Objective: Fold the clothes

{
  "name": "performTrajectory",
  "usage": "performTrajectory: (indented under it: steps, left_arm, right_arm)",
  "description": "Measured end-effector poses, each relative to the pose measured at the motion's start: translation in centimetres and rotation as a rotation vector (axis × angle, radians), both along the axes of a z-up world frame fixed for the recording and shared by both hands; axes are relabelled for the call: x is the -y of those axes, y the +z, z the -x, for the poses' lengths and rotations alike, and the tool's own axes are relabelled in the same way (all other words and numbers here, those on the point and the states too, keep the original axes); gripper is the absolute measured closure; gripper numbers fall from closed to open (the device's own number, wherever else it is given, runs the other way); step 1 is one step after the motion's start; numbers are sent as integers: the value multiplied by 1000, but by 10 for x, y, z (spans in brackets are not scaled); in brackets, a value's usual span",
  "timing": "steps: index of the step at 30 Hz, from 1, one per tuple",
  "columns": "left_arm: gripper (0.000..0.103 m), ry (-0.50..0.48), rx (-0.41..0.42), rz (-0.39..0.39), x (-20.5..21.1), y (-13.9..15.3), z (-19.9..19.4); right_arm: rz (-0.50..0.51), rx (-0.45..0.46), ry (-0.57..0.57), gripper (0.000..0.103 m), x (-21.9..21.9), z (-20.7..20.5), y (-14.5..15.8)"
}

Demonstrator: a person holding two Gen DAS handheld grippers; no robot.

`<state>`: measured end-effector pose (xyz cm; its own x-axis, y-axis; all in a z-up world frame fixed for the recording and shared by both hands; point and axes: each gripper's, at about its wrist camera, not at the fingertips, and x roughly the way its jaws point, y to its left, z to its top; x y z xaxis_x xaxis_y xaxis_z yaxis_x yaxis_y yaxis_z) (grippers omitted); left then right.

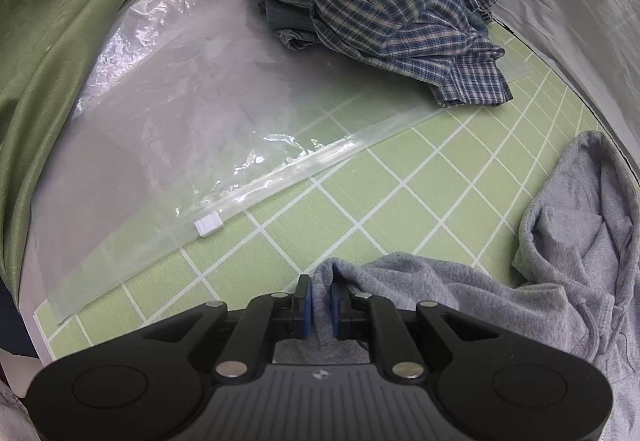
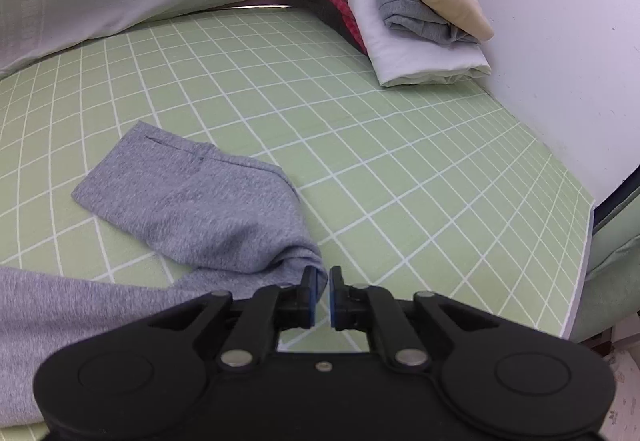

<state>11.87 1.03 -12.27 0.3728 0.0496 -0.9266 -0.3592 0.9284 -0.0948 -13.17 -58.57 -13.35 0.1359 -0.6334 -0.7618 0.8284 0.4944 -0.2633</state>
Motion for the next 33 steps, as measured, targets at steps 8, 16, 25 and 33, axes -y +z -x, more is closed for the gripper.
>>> performTrajectory:
  steps: [8, 16, 25, 33]
  left_arm:
    - [65, -1, 64, 26, -5, 23, 8]
    - [52, -31, 24, 34, 4, 6, 5]
    - [50, -42, 3, 54, 4, -7, 8]
    - [58, -66, 4, 16, 11, -7, 5]
  right_arm:
    - [-41, 209, 291, 21, -44, -64, 36]
    - [-332, 334, 607, 19, -93, -140, 17]
    - [-462, 314, 679, 14, -107, -174, -7]
    - [-602, 360, 702, 45, -101, -175, -15]
